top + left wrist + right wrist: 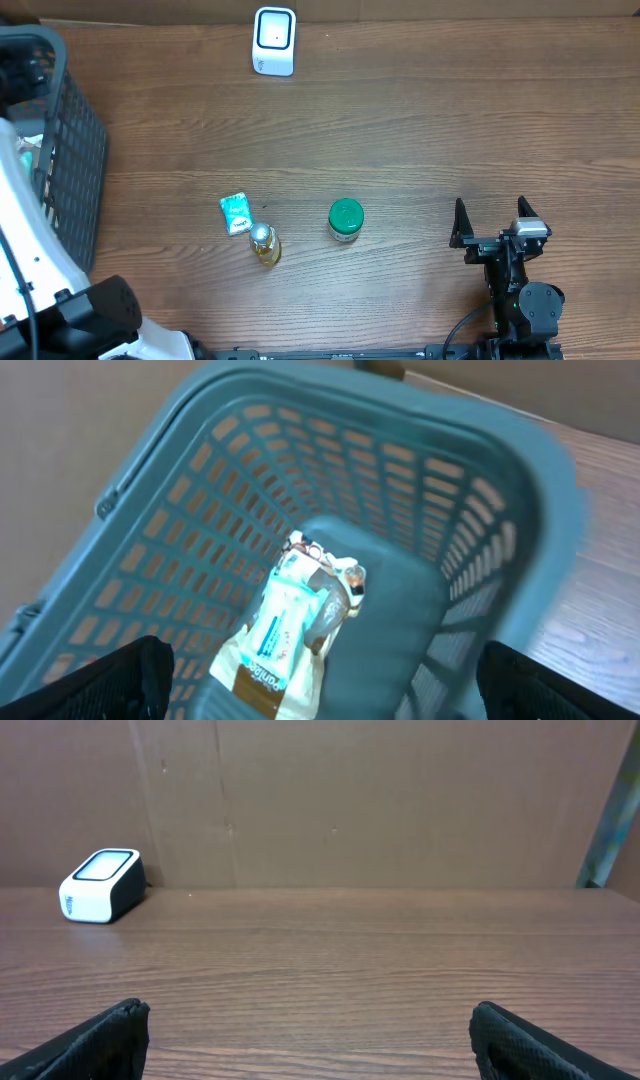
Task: Scan the item barcode
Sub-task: 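Reach the left gripper into the basket and grasp the mint-green wipes pack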
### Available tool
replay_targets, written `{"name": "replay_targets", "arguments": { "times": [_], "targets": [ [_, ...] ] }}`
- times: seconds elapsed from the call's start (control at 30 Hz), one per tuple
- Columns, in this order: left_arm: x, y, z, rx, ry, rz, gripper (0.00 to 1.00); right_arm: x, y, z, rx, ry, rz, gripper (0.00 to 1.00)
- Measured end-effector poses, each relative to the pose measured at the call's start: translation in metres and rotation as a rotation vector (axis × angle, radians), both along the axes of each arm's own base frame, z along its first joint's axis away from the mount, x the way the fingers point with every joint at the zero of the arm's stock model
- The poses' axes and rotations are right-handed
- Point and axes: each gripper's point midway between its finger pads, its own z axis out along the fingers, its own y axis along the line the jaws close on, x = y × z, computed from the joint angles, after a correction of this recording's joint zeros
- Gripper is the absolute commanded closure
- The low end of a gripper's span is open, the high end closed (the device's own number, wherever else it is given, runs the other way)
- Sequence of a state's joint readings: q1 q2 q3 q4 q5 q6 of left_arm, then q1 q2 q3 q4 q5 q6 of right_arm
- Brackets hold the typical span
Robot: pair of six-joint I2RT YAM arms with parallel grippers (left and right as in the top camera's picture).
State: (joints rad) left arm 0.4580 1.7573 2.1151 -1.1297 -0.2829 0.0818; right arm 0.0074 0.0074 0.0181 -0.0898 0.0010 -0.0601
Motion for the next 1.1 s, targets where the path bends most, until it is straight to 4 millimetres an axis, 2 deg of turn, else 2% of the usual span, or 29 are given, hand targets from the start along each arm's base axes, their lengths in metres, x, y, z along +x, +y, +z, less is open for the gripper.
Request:
{"name": "replay_targets", "arguments": {
  "times": [0.27,0.73,1.1],
  "targets": [
    [-0.015,0.033,-0.031,-0.121,-0.006,0.030,0.00,0.000,0.000,0.000,0.000,0.000,0.000,0.00],
    [0.000,0.045,-0.112,-0.280,0.128,-0.007,0.01,0.000,0.000,0.000,0.000,0.000,0.000,0.00],
    [-0.003,0.061,-0.133,-0.297,0.168,0.008,0.00,0.000,0.000,0.000,0.000,0.000,0.000,0.00]
  ]
}}
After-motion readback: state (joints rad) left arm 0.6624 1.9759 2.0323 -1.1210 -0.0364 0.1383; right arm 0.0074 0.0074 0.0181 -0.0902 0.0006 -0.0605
